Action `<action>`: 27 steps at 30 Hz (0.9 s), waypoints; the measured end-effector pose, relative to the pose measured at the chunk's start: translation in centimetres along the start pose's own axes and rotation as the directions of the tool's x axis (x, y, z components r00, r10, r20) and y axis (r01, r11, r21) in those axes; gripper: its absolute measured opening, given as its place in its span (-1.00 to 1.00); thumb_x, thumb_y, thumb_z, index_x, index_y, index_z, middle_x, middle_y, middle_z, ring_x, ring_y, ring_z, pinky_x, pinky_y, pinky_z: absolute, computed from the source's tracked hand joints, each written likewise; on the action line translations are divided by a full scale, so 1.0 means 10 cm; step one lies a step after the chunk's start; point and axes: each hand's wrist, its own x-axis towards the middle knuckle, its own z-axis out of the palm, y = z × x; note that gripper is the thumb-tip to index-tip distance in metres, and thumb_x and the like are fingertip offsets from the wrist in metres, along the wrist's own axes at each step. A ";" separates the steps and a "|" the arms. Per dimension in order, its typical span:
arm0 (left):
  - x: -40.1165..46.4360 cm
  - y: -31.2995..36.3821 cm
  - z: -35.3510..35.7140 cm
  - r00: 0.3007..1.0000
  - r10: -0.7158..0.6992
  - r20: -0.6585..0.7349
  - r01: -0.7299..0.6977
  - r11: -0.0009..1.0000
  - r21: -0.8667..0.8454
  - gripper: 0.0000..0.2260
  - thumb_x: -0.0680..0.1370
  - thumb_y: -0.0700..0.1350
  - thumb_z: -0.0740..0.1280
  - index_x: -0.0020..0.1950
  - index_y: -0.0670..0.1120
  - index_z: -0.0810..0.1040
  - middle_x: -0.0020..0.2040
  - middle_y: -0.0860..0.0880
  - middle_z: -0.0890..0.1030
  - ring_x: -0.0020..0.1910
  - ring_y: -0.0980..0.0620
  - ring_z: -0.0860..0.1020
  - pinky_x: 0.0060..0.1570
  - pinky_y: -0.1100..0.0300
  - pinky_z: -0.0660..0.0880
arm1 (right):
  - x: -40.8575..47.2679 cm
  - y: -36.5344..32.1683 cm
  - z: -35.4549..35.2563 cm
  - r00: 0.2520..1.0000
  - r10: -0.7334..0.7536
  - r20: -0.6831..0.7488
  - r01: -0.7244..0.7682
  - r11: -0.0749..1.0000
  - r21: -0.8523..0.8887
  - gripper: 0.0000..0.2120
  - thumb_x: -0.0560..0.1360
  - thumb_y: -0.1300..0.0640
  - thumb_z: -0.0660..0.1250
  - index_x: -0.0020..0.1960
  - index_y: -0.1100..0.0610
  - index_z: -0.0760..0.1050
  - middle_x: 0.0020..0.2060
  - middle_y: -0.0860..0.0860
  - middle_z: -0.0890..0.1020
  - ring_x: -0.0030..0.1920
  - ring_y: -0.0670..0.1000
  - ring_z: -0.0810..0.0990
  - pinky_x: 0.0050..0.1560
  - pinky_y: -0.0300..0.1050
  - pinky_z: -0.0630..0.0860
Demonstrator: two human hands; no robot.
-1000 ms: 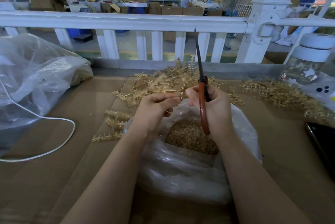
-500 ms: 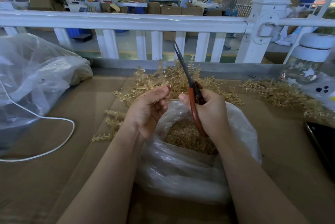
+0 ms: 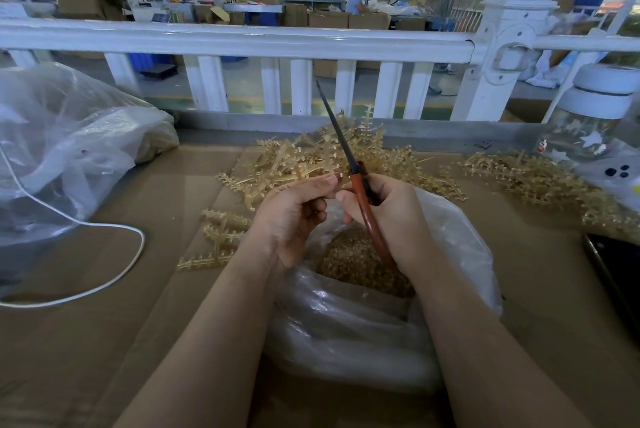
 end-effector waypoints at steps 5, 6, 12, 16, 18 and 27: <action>0.00 0.00 0.01 1.000 -0.002 0.007 0.003 0.996 -0.084 -0.84 0.27 -0.15 0.51 -0.18 -0.14 0.71 -0.27 -0.03 0.65 -0.33 0.12 0.58 -0.26 0.31 0.57 | 0.02 0.02 0.00 0.999 -0.004 -0.046 0.005 0.999 0.038 -0.86 0.50 0.22 0.48 -0.19 0.03 0.61 -0.36 -0.02 0.69 -0.31 -0.05 0.67 -0.22 -0.18 0.63; -0.01 0.00 0.02 1.000 0.004 0.013 -0.003 0.996 -0.092 -0.89 0.28 -0.16 0.50 -0.21 -0.11 0.73 -0.28 -0.03 0.67 -0.32 0.12 0.60 -0.25 0.31 0.58 | 0.03 0.02 -0.01 0.998 -0.008 -0.060 0.010 0.999 0.035 -0.86 0.50 0.22 0.48 -0.19 0.03 0.61 -0.35 -0.02 0.69 -0.30 -0.02 0.68 -0.23 -0.18 0.63; 0.00 -0.03 0.01 0.997 0.074 -0.004 -0.075 0.994 -0.077 -0.93 0.32 -0.20 0.49 -0.22 -0.11 0.72 -0.28 -0.06 0.68 -0.33 0.11 0.61 -0.28 0.31 0.57 | 0.06 0.08 0.00 0.995 -0.020 -0.102 0.018 1.000 -0.024 -0.89 0.49 0.16 0.50 -0.19 0.03 0.62 -0.31 0.00 0.71 -0.30 -0.04 0.68 -0.22 -0.16 0.64; 0.00 -0.04 0.02 0.989 0.137 -0.054 -0.140 0.989 -0.054 -0.93 0.34 -0.18 0.47 -0.21 -0.13 0.68 -0.40 -0.05 0.58 -0.44 0.12 0.52 -0.37 0.31 0.53 | 0.08 0.13 -0.01 0.994 -0.033 -0.109 0.024 0.996 -0.091 -0.90 0.47 0.06 0.52 -0.18 -0.02 0.62 -0.30 -0.11 0.70 -0.27 -0.12 0.67 -0.18 -0.16 0.63; 0.00 -0.03 0.03 0.986 0.150 -0.066 -0.154 0.986 -0.066 -0.92 0.34 -0.19 0.45 -0.19 -0.16 0.66 -0.38 -0.06 0.62 -0.40 0.11 0.59 -0.33 0.31 0.56 | 0.08 0.15 -0.01 0.991 -0.029 -0.131 0.012 0.992 -0.126 -0.89 0.46 0.02 0.53 -0.18 -0.02 0.62 -0.28 -0.11 0.70 -0.25 -0.10 0.67 -0.13 -0.04 0.65; 0.02 0.05 -0.03 0.975 0.182 -0.124 -0.205 0.957 -0.205 -0.88 0.47 -0.31 0.38 -0.01 -0.19 0.62 -0.24 -0.05 0.69 -0.24 0.09 0.68 -0.14 0.31 0.61 | 0.05 0.18 -0.06 0.995 -0.052 -0.087 0.003 0.875 -0.483 -0.57 0.33 -0.42 0.40 -0.05 -0.10 0.59 -0.29 -0.23 0.64 -0.23 -0.22 0.60 -0.26 -0.27 0.47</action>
